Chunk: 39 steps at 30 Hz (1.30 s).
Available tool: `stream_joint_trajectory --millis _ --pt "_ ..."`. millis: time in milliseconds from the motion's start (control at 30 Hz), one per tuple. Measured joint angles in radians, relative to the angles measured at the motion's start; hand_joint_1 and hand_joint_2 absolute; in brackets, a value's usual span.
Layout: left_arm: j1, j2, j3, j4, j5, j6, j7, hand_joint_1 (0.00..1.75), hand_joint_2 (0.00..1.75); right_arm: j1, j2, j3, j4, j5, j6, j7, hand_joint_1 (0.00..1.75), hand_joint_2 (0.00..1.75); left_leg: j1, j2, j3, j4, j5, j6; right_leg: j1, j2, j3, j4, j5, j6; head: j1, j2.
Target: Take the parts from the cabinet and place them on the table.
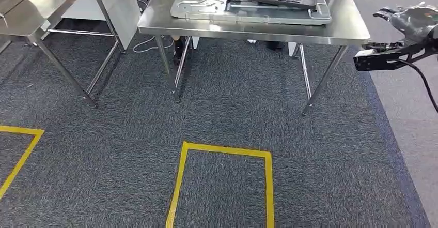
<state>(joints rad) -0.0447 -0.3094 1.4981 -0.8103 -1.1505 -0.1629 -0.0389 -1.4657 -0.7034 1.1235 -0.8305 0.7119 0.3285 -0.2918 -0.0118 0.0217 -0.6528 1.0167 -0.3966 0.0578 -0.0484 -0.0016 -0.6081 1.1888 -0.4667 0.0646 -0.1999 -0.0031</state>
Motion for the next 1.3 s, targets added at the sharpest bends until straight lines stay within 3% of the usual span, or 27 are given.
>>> stream_joint_trajectory --millis 33,67,167,200,233,300,367,433,500,533,567,667,700,733,767,800,833,867,900,933,967,1000,1033,1067,1100,1133,1300 --pt "0.0 0.001 0.0 -0.002 0.0 0.0 0.0 0.0 0.0 -0.001 -0.004 0.001 -0.002 -0.003 -0.002 0.0 0.0 0.0 -0.006 -0.003 -0.023 0.022 0.0 -0.005 -0.001 0.0 0.072 -0.093 -0.057 0.003 0.0 0.0" --pt "0.0 0.0 0.0 -0.002 0.0 0.0 0.0 0.0 0.0 0.001 -0.006 0.001 -0.011 -0.007 -0.005 0.001 0.0 0.0 -0.005 -0.007 -0.031 0.039 0.003 -0.011 0.008 0.008 0.078 -0.127 -0.08 -0.015 -0.004 0.0" --pt "0.004 0.0 0.001 -0.002 -0.002 0.001 0.001 0.0 0.0 0.007 -0.011 0.008 -0.015 -0.017 -0.006 0.002 0.0 0.0 -0.005 -0.011 -0.049 0.035 0.034 -0.024 0.009 -0.002 0.05 -0.122 -0.06 -0.044 0.0 0.0" --pt "0.004 0.001 0.003 -0.002 -0.003 0.001 0.001 0.0 0.0 0.003 -0.012 0.014 -0.016 -0.018 -0.006 0.002 0.0 0.0 -0.001 -0.012 -0.058 0.041 0.024 -0.03 0.007 -0.007 0.04 -0.123 -0.046 -0.055 0.0 0.0" --pt "0.004 0.0 0.003 -0.002 -0.003 0.001 0.001 0.0 0.0 0.004 -0.011 0.017 -0.019 -0.018 -0.006 0.002 0.0 0.0 0.003 -0.013 -0.076 0.068 -0.032 -0.039 0.007 -0.006 0.027 -0.125 -0.033 -0.061 0.0 0.0" --pt "0.004 0.0 0.003 -0.002 -0.005 0.001 0.002 0.0 0.0 0.003 -0.012 0.018 -0.024 -0.019 -0.007 0.002 0.0 0.0 0.008 -0.014 -0.107 0.198 -0.161 -0.051 0.008 -0.007 -0.004 -0.125 -0.007 -0.066 0.0 0.0" --pt "0.004 0.0 0.003 -0.002 -0.005 0.001 0.002 0.0 0.0 0.005 -0.013 0.019 -0.024 -0.019 -0.007 0.002 0.0 0.0 0.012 -0.014 -0.119 0.323 -0.206 -0.055 0.009 -0.006 -0.034 -0.125 0.016 -0.065 0.0 0.0" --pt "0.002 0.0 0.002 -0.002 -0.006 0.001 0.002 0.0 0.0 0.007 -0.014 0.026 -0.024 -0.02 -0.007 0.002 0.0 0.0 0.013 -0.015 -0.069 0.317 -0.152 -0.051 0.009 -0.004 -0.063 -0.124 0.04 -0.062 0.0 0.0" --pt "0.001 0.0 0.002 -0.002 -0.009 0.001 0.002 0.0 0.0 0.007 -0.019 0.03 -0.026 -0.022 -0.008 0.008 0.0 0.0 0.013 -0.015 0.05 0.177 -0.102 -0.044 0.008 -0.003 -0.083 -0.124 0.06 -0.058 0.0 0.0" --pt "0.0 0.001 0.001 -0.006 -0.01 0.002 0.002 0.0 0.0 0.007 -0.019 0.03 -0.029 -0.024 -0.01 0.013 0.0 0.0 0.01 -0.018 0.127 0.082 -0.122 -0.035 0.007 -0.003 -0.085 -0.125 0.068 -0.053 0.0 0.0" --pt "0.0 0.002 0.001 -0.011 -0.011 0.002 0.002 0.0 0.0 0.007 -0.023 0.03 -0.032 -0.024 -0.015 0.021 0.0 0.0 0.002 -0.018 0.174 0.001 -0.152 -0.029 0.009 -0.003 -0.088 -0.125 0.075 -0.045 0.0 0.0" --pt "0.0 0.001 0.001 -0.013 -0.012 0.002 0.002 0.0 0.0 0.015 -0.027 0.029 -0.035 -0.024 -0.032 0.041 0.0 0.0 -0.002 -0.019 0.16 -0.016 -0.136 -0.018 0.006 -0.008 -0.083 -0.155 0.115 -0.024 0.0 0.0" --pt "-0.001 0.0 0.002 -0.017 -0.012 0.002 0.002 0.0 0.0 0.02 -0.028 0.029 -0.035 -0.023 -0.036 0.045 0.0 0.0 0.007 -0.016 0.162 -0.044 -0.117 -0.013 0.011 -0.009 -0.087 -0.161 0.118 -0.017 0.0 0.0" --pt "-0.002 -0.005 0.002 -0.018 -0.01 0.002 0.002 0.0 0.0 0.023 -0.034 0.029 -0.035 -0.023 -0.04 0.055 0.0 0.0 0.007 -0.012 0.16 -0.05 -0.101 -0.007 0.009 -0.007 -0.094 -0.146 0.087 -0.019 0.0 0.0" --pt "-0.003 -0.006 0.002 -0.018 -0.008 0.002 0.005 0.0 1.75 0.023 -0.037 0.027 -0.035 -0.022 -0.044 0.063 0.0 0.0 0.006 -0.011 0.15 -0.053 -0.093 0.002 0.012 -0.005 -0.105 -0.115 0.042 -0.023 0.001 0.0" --pt "-0.003 -0.006 0.003 -0.018 -0.001 0.004 0.014 0.0 1.75 0.029 -0.038 0.021 -0.035 -0.018 -0.053 0.078 0.0 0.0 0.004 -0.011 0.135 -0.053 -0.08 0.007 0.014 -0.003 -0.128 -0.037 -0.029 -0.025 0.0 0.0" --pt "-0.003 -0.006 0.005 -0.018 -0.001 0.008 0.02 0.0 1.75 0.039 -0.038 0.015 -0.035 -0.014 -0.058 0.086 0.0 1.75 0.002 -0.01 0.124 -0.052 -0.071 0.009 0.018 -0.001 -0.148 0.041 -0.073 -0.024 0.0 0.0" --pt "-0.003 -0.008 0.006 -0.018 -0.005 0.013 0.03 0.0 1.75 0.049 -0.038 0.012 -0.035 -0.011 -0.06 0.09 0.0 1.75 0.0 -0.009 0.114 -0.051 -0.064 0.01 0.019 0.0 -0.162 0.104 -0.087 -0.023 0.0 0.0" --pt "-0.003 -0.008 0.006 -0.018 -0.013 0.018 0.039 0.0 1.75 0.06 -0.038 0.011 -0.035 -0.007 -0.061 0.092 0.0 1.75 -0.001 -0.009 0.102 -0.047 -0.056 0.01 0.019 0.001 -0.165 0.147 -0.068 -0.022 0.0 0.0" --pt "-0.003 -0.008 0.006 -0.018 -0.014 0.02 0.044 0.0 1.75 0.067 -0.038 0.011 -0.035 -0.002 -0.061 0.095 0.0 1.75 -0.001 -0.008 0.089 -0.041 -0.051 0.009 0.019 0.0 -0.147 0.14 -0.036 -0.022 0.0 0.0" --pt "-0.003 -0.008 0.006 -0.018 -0.013 0.021 0.044 0.0 0.0 0.07 -0.038 0.009 -0.035 0.003 -0.06 0.101 0.0 1.75 -0.001 -0.008 0.075 -0.031 -0.048 0.006 0.019 0.0 -0.099 0.083 0.002 -0.022 0.0 0.0" --pt "-0.003 -0.009 0.006 -0.018 -0.008 0.019 0.035 0.0 0.0 0.071 -0.038 0.005 -0.035 0.005 -0.061 0.112 0.0 1.75 0.0 -0.008 0.063 -0.02 -0.047 0.006 0.017 -0.001 -0.04 0.0 0.017 -0.023 0.0 0.0" --pt "-0.003 -0.009 0.006 -0.018 0.0 0.014 0.026 0.0 0.0 0.073 -0.038 -0.003 -0.035 0.006 -0.063 0.128 0.0 1.75 -0.003 -0.009 0.055 -0.004 -0.049 0.003 0.015 -0.002 0.017 -0.084 0.002 -0.022 0.0 0.0" --pt "-0.004 -0.008 0.006 -0.023 0.007 0.013 0.022 0.0 0.0 0.074 -0.035 -0.014 -0.036 0.014 -0.069 0.151 0.0 1.75 -0.013 -0.014 0.033 0.023 -0.058 0.004 0.013 0.0 0.049 -0.157 -0.047 -0.007 0.001 0.0" --pt "-0.005 -0.008 0.006 -0.024 0.011 0.01 0.022 0.0 0.0 0.095 -0.031 -0.031 -0.038 0.03 -0.078 0.175 0.0 1.75 -0.012 -0.014 0.026 0.027 -0.053 0.007 0.016 0.002 0.039 -0.134 -0.036 -0.043 -0.004 0.0" --pt "-0.006 -0.008 0.006 -0.025 0.011 0.009 0.022 0.0 0.0 0.117 -0.03 -0.045 -0.038 0.045 -0.081 0.188 0.0 1.75 -0.012 -0.014 0.025 0.032 -0.055 0.004 0.018 0.002 0.037 -0.134 -0.043 -0.036 -0.003 0.0" --pt "-0.006 -0.008 0.006 -0.026 0.014 0.008 0.023 0.0 0.0 0.161 -0.029 -0.102 -0.043 0.078 -0.08 0.155 0.0 1.75 -0.013 -0.015 0.024 0.018 -0.04 -0.001 0.02 0.001 0.03 -0.138 -0.034 -0.044 -0.003 0.0"
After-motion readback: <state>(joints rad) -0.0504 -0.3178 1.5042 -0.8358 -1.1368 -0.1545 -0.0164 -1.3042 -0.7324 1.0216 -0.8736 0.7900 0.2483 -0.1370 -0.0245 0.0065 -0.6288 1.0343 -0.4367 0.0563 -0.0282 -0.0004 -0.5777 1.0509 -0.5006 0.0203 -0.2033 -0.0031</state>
